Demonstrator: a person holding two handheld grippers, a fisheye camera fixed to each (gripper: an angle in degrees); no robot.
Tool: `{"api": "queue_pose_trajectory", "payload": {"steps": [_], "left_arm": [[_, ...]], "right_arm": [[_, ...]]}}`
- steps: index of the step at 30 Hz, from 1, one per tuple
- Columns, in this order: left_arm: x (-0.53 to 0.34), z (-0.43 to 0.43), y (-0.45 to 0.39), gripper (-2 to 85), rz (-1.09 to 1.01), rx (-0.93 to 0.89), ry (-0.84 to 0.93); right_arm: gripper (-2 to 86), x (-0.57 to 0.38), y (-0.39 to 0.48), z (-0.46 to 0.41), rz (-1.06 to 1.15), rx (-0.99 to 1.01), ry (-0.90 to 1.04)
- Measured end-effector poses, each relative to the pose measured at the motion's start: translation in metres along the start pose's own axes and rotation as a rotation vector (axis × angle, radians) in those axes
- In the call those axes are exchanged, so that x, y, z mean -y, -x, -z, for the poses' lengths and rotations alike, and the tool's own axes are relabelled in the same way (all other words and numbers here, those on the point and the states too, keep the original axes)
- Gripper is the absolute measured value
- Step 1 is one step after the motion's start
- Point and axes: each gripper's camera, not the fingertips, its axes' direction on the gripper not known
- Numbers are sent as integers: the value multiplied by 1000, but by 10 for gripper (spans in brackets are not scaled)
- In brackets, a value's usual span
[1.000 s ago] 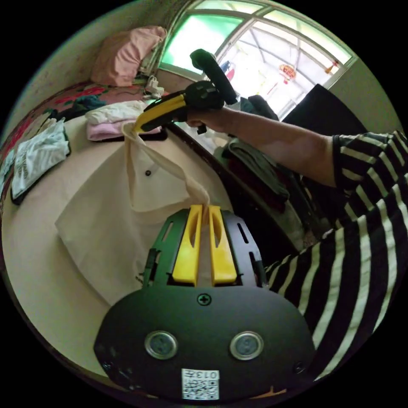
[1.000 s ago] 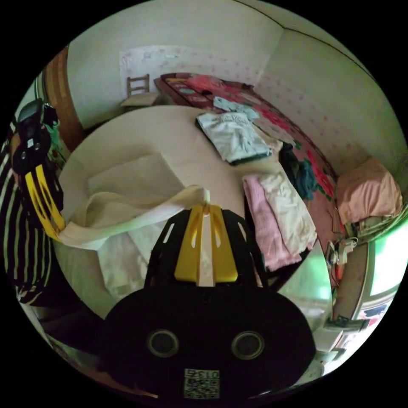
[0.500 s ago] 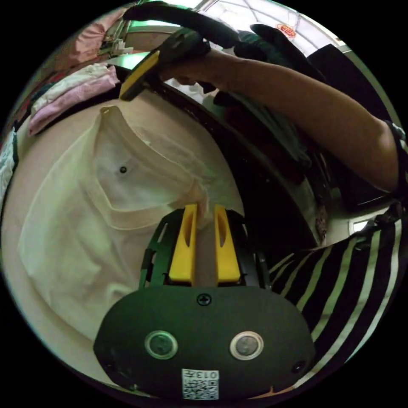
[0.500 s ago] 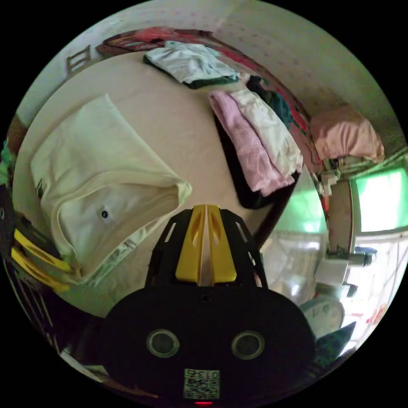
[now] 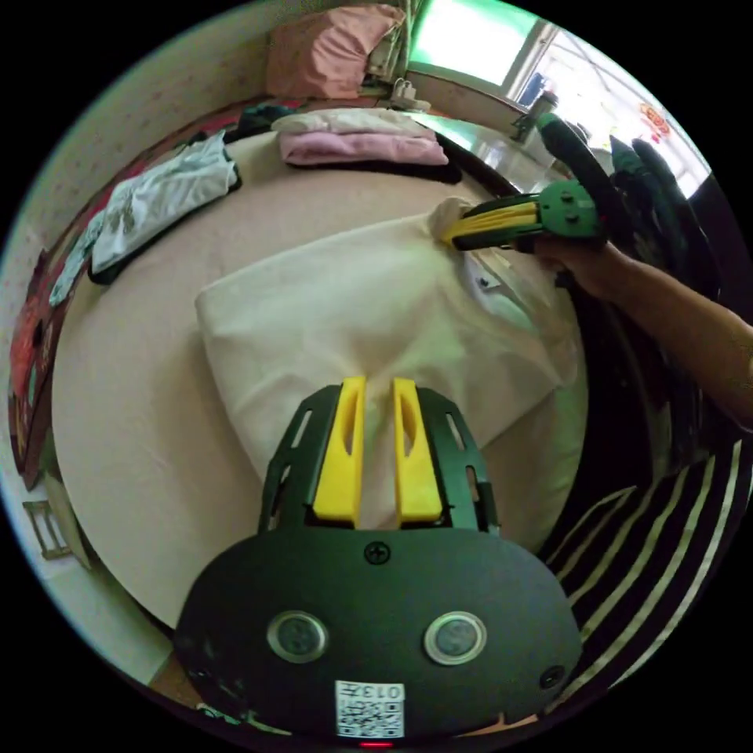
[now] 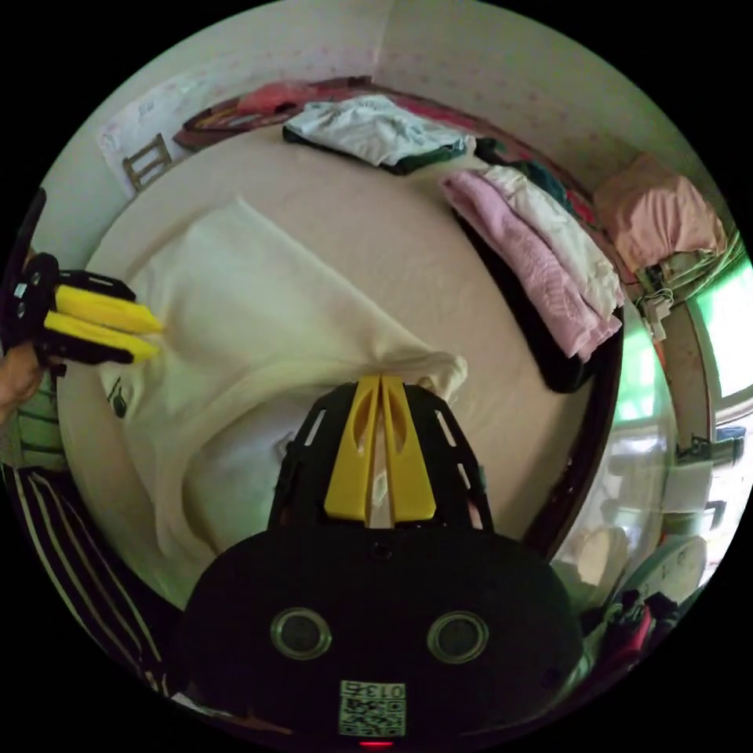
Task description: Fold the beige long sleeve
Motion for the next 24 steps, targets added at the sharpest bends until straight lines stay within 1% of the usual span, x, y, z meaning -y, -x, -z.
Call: {"api": "queue_pose_trajectory", "payload": {"steps": [1, 3, 4, 5, 7, 8, 9, 10, 11, 12, 15, 16, 17, 19, 20, 21, 22, 23, 24], "left_arm": [[1, -3, 3, 44, 10, -15, 0], [5, -2, 14, 48, 86, -100, -7], [6, 2, 15, 50, 100, -114, -15], [7, 11, 12, 55, 102, -99, -42], [6, 22, 4, 55, 80, -18, -52], [4, 26, -2, 53, 54, 56, -61], [3, 25, -8, 52, 22, 138, -54], [3, 24, -11, 52, 5, 180, -40], [5, 18, -14, 53, -15, 248, -1], [8, 11, -14, 54, -25, 259, 24], [18, -4, -4, 51, 6, 206, 62], [20, -3, -1, 50, 23, 186, 51], [24, -2, 5, 44, 50, 148, 57], [28, 0, 12, 33, 47, 111, 67], [29, 4, 16, 35, 31, 90, 73], [29, 12, 23, 45, 50, 50, 76], [28, 18, 28, 60, 70, 29, 54], [25, 31, 40, 90, 121, -1, -25], [24, 41, 54, 122, 174, -11, -94]], "right_arm": [[1, -7, -4, -7, 7, 13, -17], [0, -16, -15, -9, -59, -6, 11], [0, -24, -20, -1, -92, -6, -18], [0, -37, -21, 13, -105, 17, -108], [0, -57, -15, 29, -97, 96, -185], [0, -70, -2, 34, -61, 139, -203], [0, -76, 6, 35, -39, 151, -214], [0, -89, 23, 34, 6, 153, -227], [0, -100, 38, 27, 12, 134, -213], [0, -105, 43, 22, 3, 131, -199], [1, -121, 55, -17, -44, 112, -72], [1, -128, 55, -38, -55, 86, 6], [2, -137, 52, -42, -80, 93, -64], [5, -142, 43, -46, -119, 136, -43], [9, -143, 35, -44, -179, 147, -2], [11, -145, 30, -41, -210, 143, -8], [20, -152, 18, -29, -292, 123, -81], [38, -158, 6, -20, -366, 99, -152], [51, -160, 0, -18, -391, 92, -175]]}}
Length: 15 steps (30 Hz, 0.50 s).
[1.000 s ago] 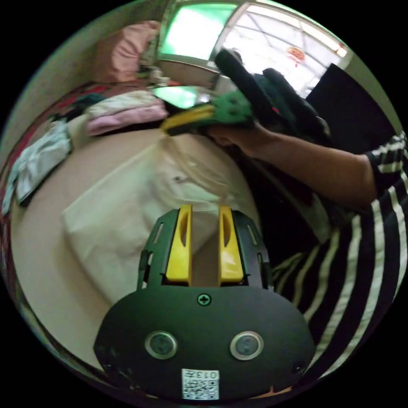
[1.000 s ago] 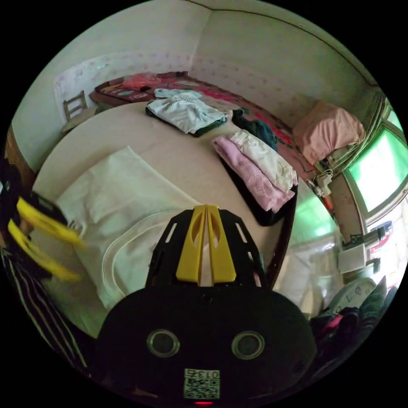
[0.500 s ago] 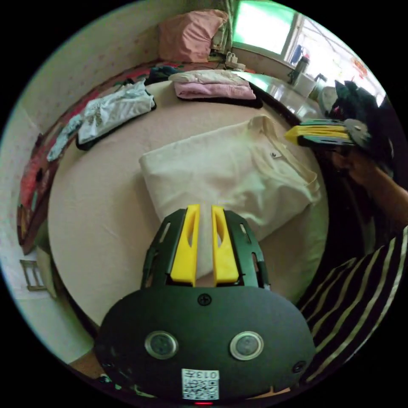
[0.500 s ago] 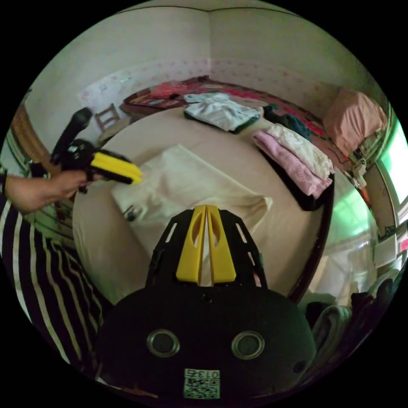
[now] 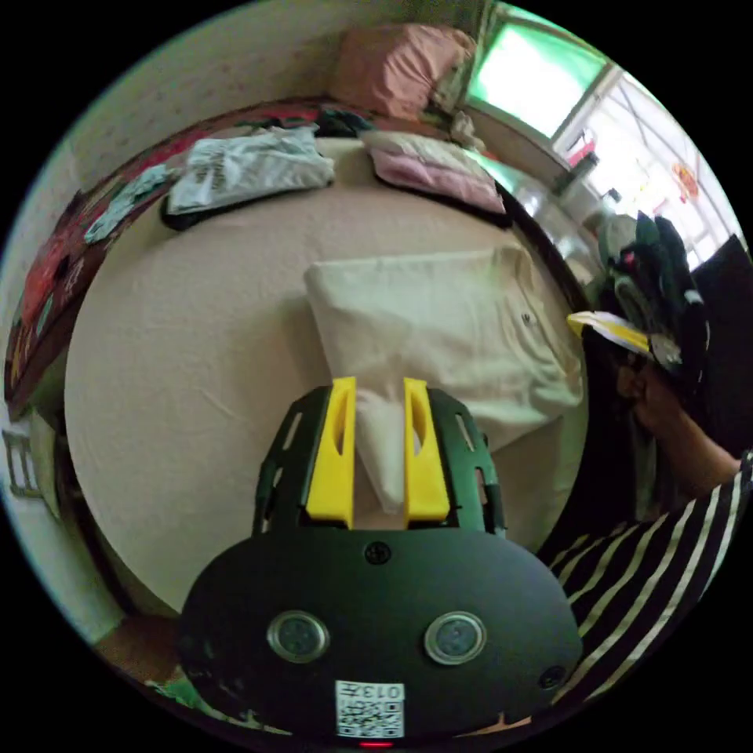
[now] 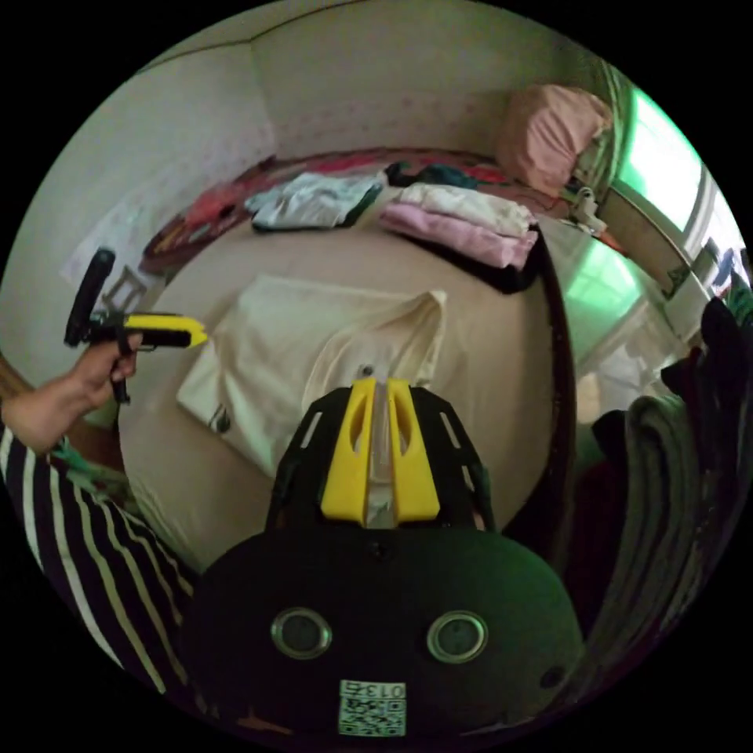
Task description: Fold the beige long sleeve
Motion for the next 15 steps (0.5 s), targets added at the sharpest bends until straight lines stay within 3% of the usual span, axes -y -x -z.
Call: {"api": "queue_pose_trajectory", "payload": {"steps": [8, 15], "left_arm": [[41, -26, 42, 175, 12, -126, 101], [56, -34, 43, 175, -4, -175, 131]], "right_arm": [[107, 10, -66, -54, -277, 132, 23], [102, 5, -83, -79, -329, 171, 85]]}}
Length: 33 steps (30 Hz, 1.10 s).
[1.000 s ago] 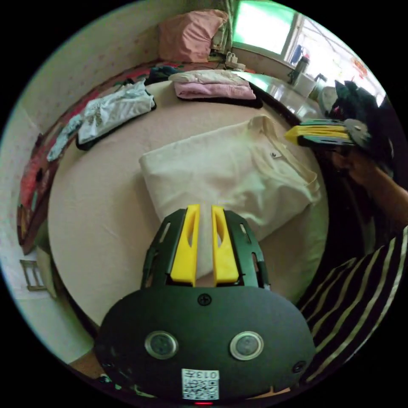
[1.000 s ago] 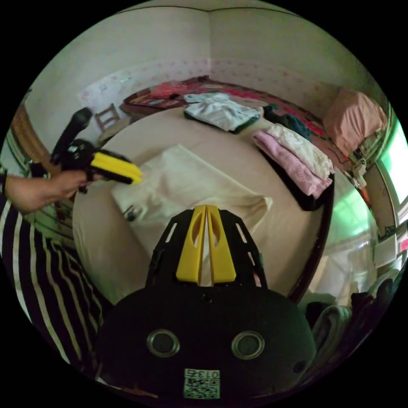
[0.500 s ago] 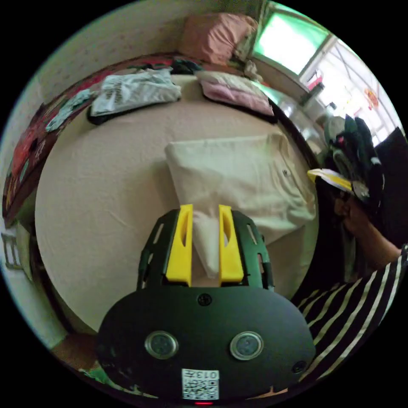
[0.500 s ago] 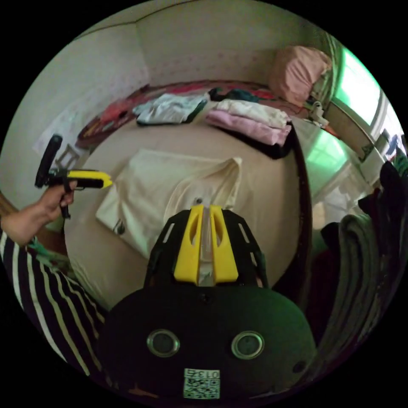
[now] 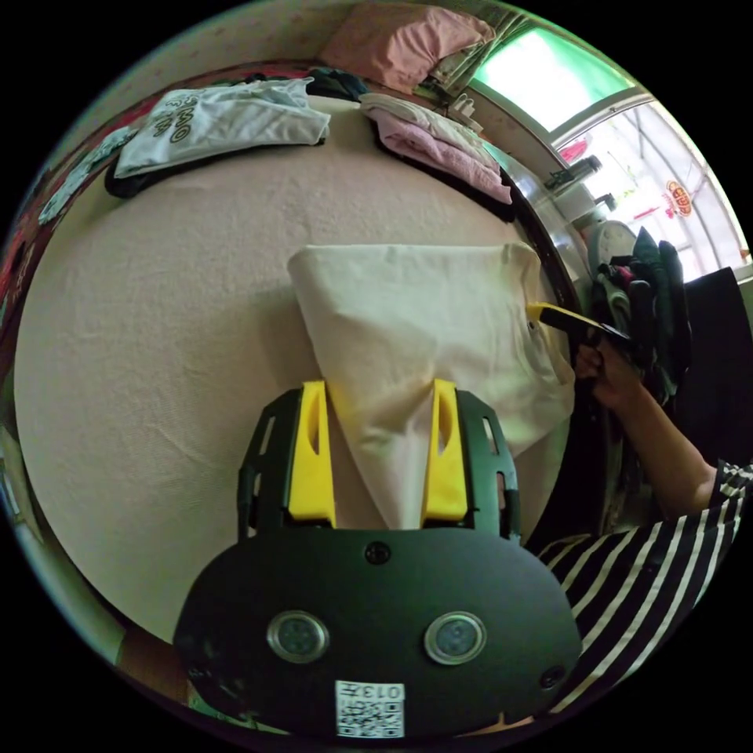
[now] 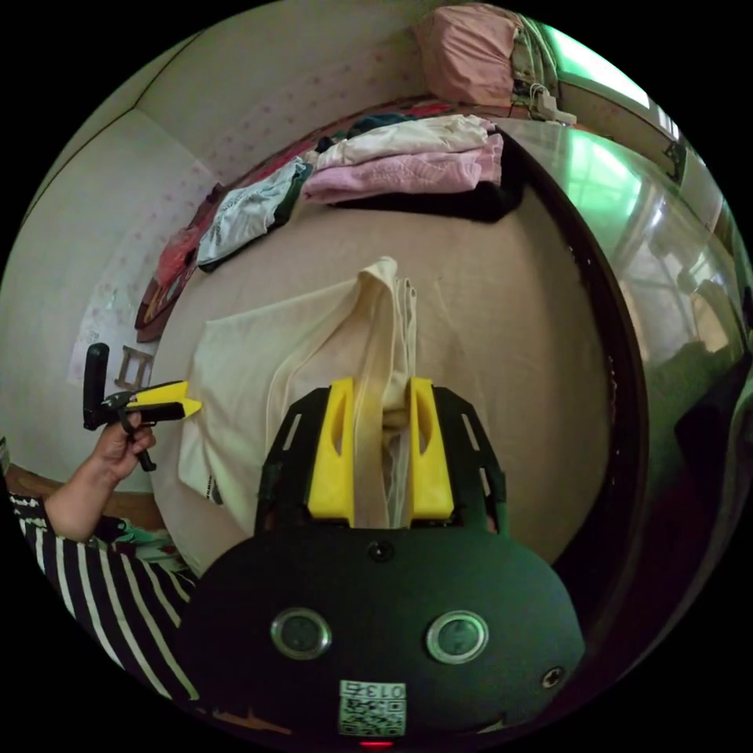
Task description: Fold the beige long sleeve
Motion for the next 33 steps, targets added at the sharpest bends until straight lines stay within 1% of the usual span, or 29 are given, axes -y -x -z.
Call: {"api": "queue_pose_trajectory", "payload": {"steps": [3, 5, 7, 9, 11, 14, 17, 20, 24, 28, 30, 33], "left_arm": [[5, 4, -1, 159, -5, 11, 13], [6, 7, -6, 150, -16, 45, 6], [6, 10, -13, 144, -40, 90, -3], [5, 12, -21, 139, -73, 147, -24], [5, 11, -23, 139, -80, 161, -31], [8, 14, -16, 140, -56, 116, -17], [11, 17, -14, 141, -52, 91, -4], [12, 18, -10, 141, -25, 55, -2], [12, 23, -19, 141, -45, 95, -7], [12, 26, -21, 141, -42, 91, -9], [12, 28, -22, 141, -39, 78, -3], [12, 30, -25, 141, -40, 69, 1]], "right_arm": [[90, -1, 5, -2, 12, -28, 12], [83, -4, 22, -4, 109, -145, 11], [79, -8, 32, -6, 165, -215, 4], [79, -12, 36, -7, 189, -238, -11], [91, -16, 33, -10, 173, -256, -17], [113, -20, 20, -8, 77, -231, -33], [106, -25, 13, -7, 35, -186, -44], [93, -29, 17, -5, 62, -149, -31], [94, -36, 26, -2, 90, -208, -34], [93, -46, 34, 4, 135, -287, -41], [91, -51, 35, 6, 139, -287, -40], [90, -56, 28, 12, 90, -219, -33]]}}
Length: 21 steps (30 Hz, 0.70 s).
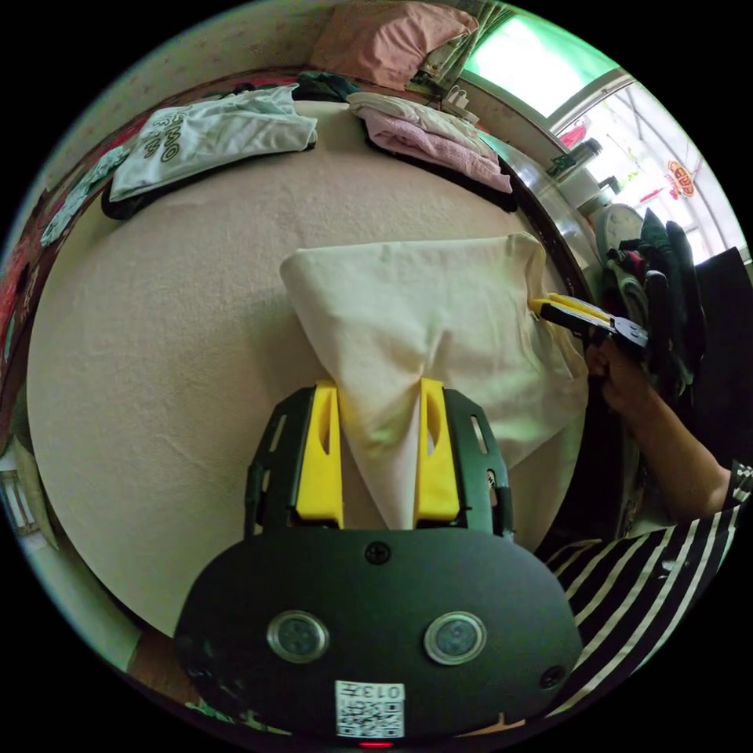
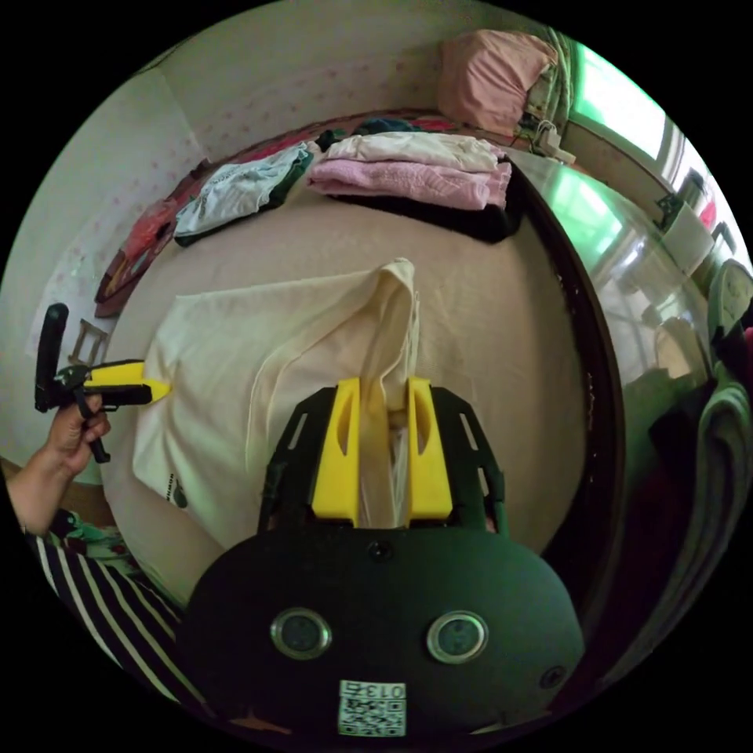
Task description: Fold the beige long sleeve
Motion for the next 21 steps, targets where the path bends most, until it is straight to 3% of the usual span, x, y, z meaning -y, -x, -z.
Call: {"api": "queue_pose_trajectory", "payload": {"steps": [7, 14, 18, 21], "left_arm": [[-3, 4, -7, 126, 4, -29, -1], [-18, 19, -60, 78, -141, 154, -74], [-19, 12, -47, 96, -45, -21, -52], [-18, 17, -51, 68, -67, -53, -29]], "right_arm": [[67, -21, 1, 19, -13, 14, 2], [31, -54, 47, 41, 208, -261, -4], [29, -72, 40, 52, 174, -222, -15], [30, -83, 36, 67, 161, -213, 10]]}}
